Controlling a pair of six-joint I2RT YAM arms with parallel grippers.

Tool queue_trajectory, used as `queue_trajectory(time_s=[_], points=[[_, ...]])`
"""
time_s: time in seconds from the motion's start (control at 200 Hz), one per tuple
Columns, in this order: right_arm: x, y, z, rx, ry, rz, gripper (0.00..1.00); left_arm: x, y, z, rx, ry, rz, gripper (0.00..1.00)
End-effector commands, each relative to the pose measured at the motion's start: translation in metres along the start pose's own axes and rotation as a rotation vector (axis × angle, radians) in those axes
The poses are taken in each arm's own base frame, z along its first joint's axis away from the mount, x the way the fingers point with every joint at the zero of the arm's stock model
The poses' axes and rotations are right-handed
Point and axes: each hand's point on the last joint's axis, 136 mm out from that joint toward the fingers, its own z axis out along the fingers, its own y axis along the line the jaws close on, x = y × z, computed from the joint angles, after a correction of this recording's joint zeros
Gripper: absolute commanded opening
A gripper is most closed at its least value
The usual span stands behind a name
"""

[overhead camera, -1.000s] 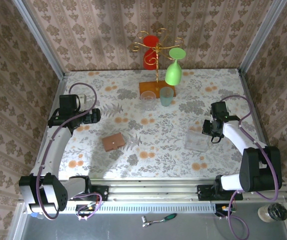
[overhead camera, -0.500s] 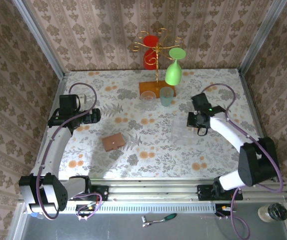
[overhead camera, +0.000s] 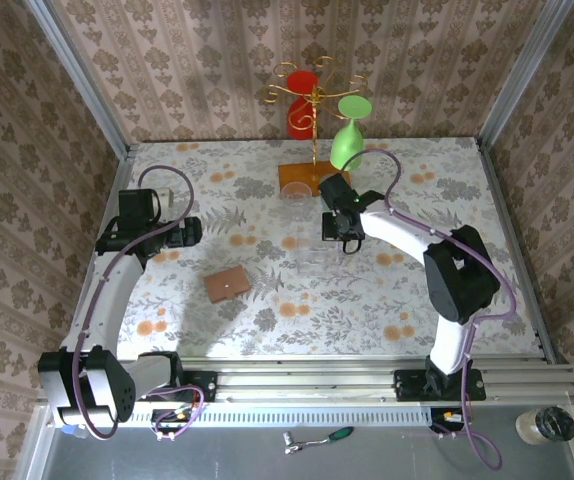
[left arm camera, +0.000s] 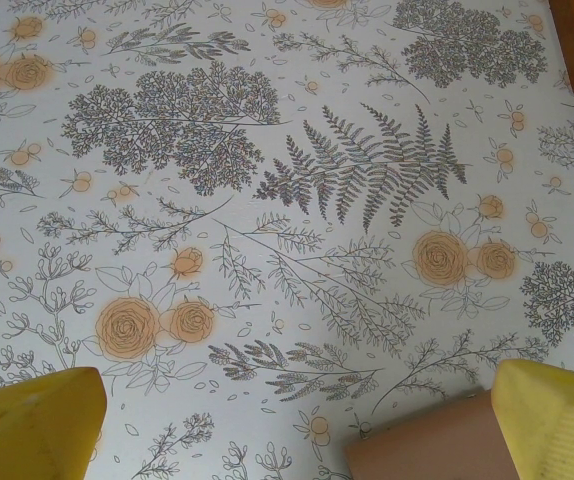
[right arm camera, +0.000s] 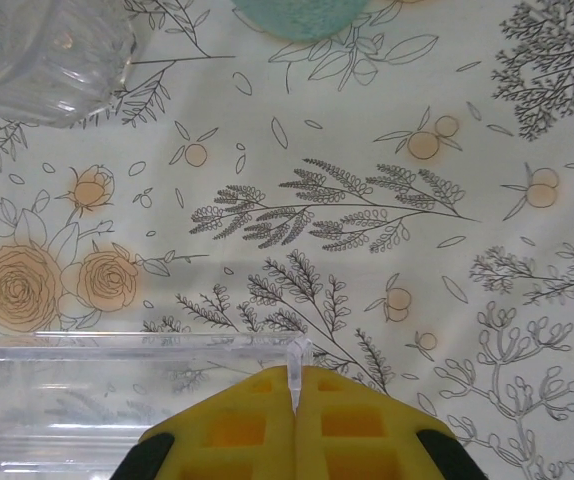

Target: Take the credit cards out of the card holder

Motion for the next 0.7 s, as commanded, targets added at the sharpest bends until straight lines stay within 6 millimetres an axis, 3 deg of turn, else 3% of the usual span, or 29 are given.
queue_trajectory(time_s=[0.0, 0.695], points=[[-0.009, -0.002, 0.004, 0.045, -0.014, 0.026, 0.03, 0.007, 0.001, 0.004, 0.004, 0.031, -0.008, 1.0], [-0.032, 0.009, 0.033, 0.084, -0.004, 0.008, 0.04, 0.01, 0.001, 0.008, 0.002, 0.049, -0.008, 1.0]])
